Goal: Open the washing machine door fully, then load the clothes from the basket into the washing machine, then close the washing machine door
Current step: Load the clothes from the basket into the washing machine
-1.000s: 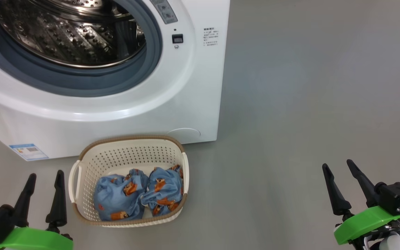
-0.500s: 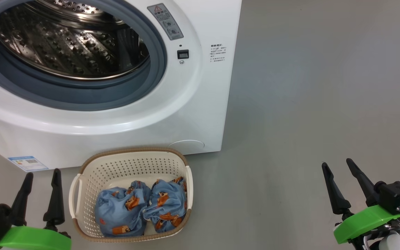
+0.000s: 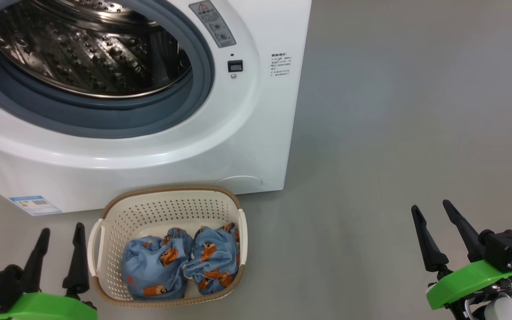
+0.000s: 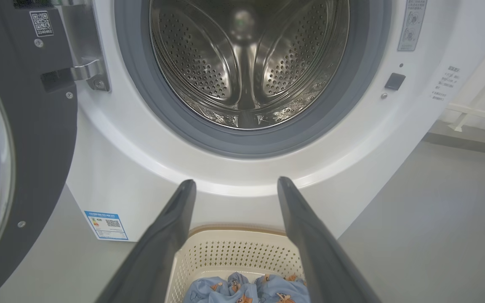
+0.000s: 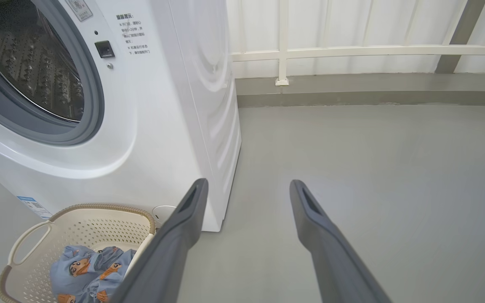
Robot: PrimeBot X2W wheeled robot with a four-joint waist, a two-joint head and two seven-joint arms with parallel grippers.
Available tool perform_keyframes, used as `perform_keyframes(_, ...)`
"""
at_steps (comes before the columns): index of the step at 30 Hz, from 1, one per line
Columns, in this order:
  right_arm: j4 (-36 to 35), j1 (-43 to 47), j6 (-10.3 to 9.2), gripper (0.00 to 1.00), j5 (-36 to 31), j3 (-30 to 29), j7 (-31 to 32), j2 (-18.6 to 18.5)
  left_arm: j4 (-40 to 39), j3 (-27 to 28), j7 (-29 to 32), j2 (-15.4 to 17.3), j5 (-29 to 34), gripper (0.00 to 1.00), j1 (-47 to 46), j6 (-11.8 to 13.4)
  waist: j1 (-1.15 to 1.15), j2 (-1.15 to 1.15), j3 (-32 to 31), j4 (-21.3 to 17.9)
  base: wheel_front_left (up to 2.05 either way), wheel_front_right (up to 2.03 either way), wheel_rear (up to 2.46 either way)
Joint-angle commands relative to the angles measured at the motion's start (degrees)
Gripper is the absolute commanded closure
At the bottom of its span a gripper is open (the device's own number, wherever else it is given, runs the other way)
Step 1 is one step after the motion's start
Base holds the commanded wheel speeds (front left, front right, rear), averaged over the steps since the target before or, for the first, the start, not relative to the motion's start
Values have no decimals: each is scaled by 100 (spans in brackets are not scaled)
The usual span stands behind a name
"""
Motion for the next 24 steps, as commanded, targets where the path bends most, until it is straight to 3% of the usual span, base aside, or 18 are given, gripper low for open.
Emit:
perform_keyframes(1,-165,-151,9,0,-54,148,-69,-23,-14,155,-30,97,-11,0,-195,-8,0,0,65,-6,0,0,0)
perform_keyframes(24,-346,-744,9,0,-201,128,-69,179,1755,-1029,-30,284,-486,0,-1241,-8,0,0,1308,-52,0,0,0)
